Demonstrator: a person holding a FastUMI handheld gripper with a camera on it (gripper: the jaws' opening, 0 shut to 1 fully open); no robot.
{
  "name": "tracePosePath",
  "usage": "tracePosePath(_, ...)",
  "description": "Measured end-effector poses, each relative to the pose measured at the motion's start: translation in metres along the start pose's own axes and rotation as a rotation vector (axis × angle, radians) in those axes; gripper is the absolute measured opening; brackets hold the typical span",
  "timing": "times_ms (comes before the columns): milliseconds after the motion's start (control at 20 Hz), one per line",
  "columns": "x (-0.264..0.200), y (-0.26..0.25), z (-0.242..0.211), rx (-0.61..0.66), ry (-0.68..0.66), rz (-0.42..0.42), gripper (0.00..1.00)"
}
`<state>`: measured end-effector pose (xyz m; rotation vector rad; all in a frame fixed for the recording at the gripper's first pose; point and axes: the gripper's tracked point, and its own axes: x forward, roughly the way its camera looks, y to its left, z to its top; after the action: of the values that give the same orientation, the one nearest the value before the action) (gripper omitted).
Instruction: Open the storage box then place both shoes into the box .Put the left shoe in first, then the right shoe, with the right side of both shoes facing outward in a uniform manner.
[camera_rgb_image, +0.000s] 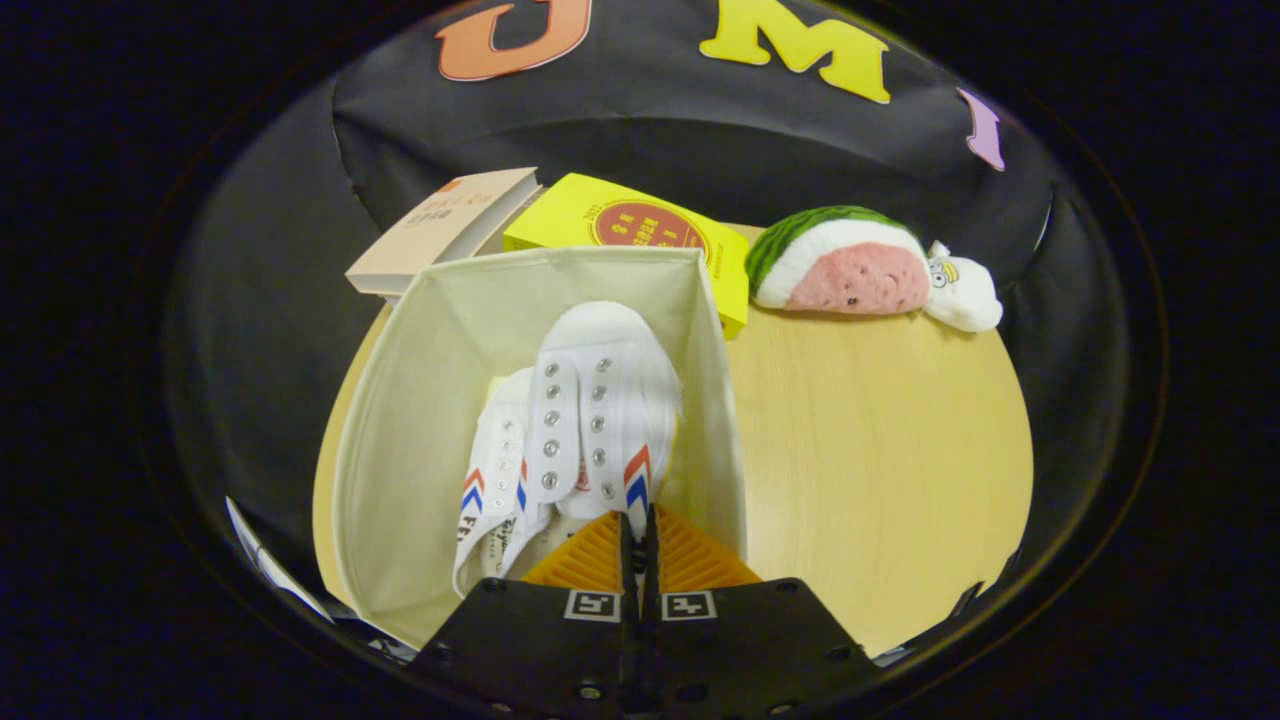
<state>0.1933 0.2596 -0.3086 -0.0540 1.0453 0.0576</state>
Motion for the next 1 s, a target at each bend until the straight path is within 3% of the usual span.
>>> tracePosePath(150, 0.004, 0.006, -0.004, 0.021, -0.002, -0.014, 0.01)
tracePosePath(300, -0.002, 0.017, -0.005, 0.015, -0.026, 0.010, 0.24)
tracePosePath(450, -0.028, 0.018, 0.006, -0.009, -0.107, 0.036, 0.36)
tracePosePath(650, -0.072, 0.002, 0.016, -0.043, -0.199, 0.073, 0.67)
tracePosePath(900, -0.121, -0.045, 0.006, -0.090, -0.302, 0.089, 0.91)
tracePosePath(1000, -0.135, -0.064, 0.001, -0.105, -0.357, 0.095, 0.95)
